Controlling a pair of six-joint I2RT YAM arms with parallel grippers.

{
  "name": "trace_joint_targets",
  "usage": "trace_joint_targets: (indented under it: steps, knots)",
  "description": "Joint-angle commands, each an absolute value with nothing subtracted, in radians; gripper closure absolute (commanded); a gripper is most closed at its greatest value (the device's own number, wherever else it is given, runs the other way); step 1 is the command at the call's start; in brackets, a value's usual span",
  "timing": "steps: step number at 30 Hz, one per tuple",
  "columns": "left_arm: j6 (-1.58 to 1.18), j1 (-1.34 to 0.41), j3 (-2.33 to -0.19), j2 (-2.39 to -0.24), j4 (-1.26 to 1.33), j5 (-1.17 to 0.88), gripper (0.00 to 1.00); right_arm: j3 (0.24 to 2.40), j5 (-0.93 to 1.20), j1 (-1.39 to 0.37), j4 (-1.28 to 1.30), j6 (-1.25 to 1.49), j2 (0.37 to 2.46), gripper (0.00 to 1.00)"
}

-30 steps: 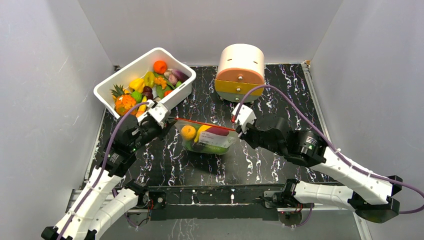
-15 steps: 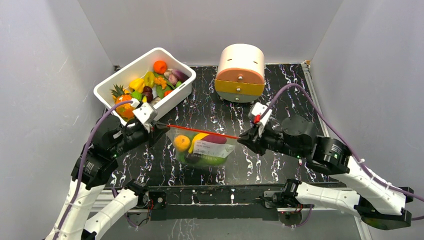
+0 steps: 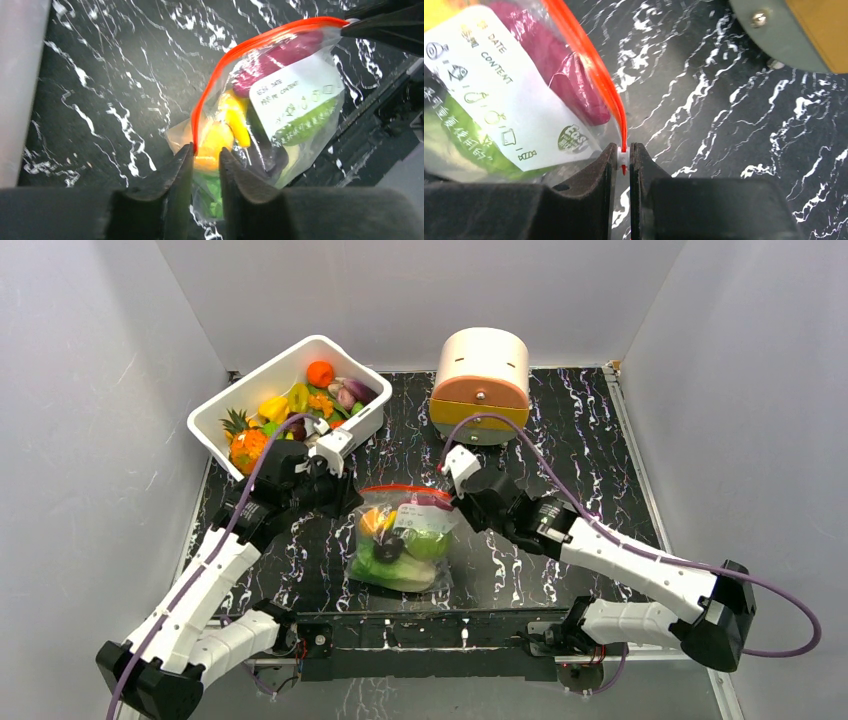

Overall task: Place the food in the zip-top bag and seal the zipper
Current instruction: Place the zipper food storage bag at the center of the board, then reset both arms

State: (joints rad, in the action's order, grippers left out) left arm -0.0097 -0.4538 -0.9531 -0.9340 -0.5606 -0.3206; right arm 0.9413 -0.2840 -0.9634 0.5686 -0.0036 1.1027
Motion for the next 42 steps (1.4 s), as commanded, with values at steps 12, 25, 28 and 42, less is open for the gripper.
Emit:
trace_joint_targets:
  steps: [12,25,28,42]
  knots:
    - [-0.090,-0.453,-0.967,-0.817,-0.327,-0.243,0.02,0.949,-0.274,-0.781,0.182,-0.073,1.161,0.91]
    - [-0.218,-0.453,-0.994,-0.781,-0.371,-0.124,0.02,0.944,-0.217,-0.779,0.219,0.032,1.040,0.33]
    - [-0.315,-0.453,-0.995,-0.791,-0.389,-0.014,0.02,0.964,-0.210,-0.780,0.255,0.102,1.008,0.12]
    - [-0.342,-0.453,-1.052,-0.740,-0.371,0.013,0.02,1.105,-0.338,-0.781,0.507,0.559,0.885,0.02]
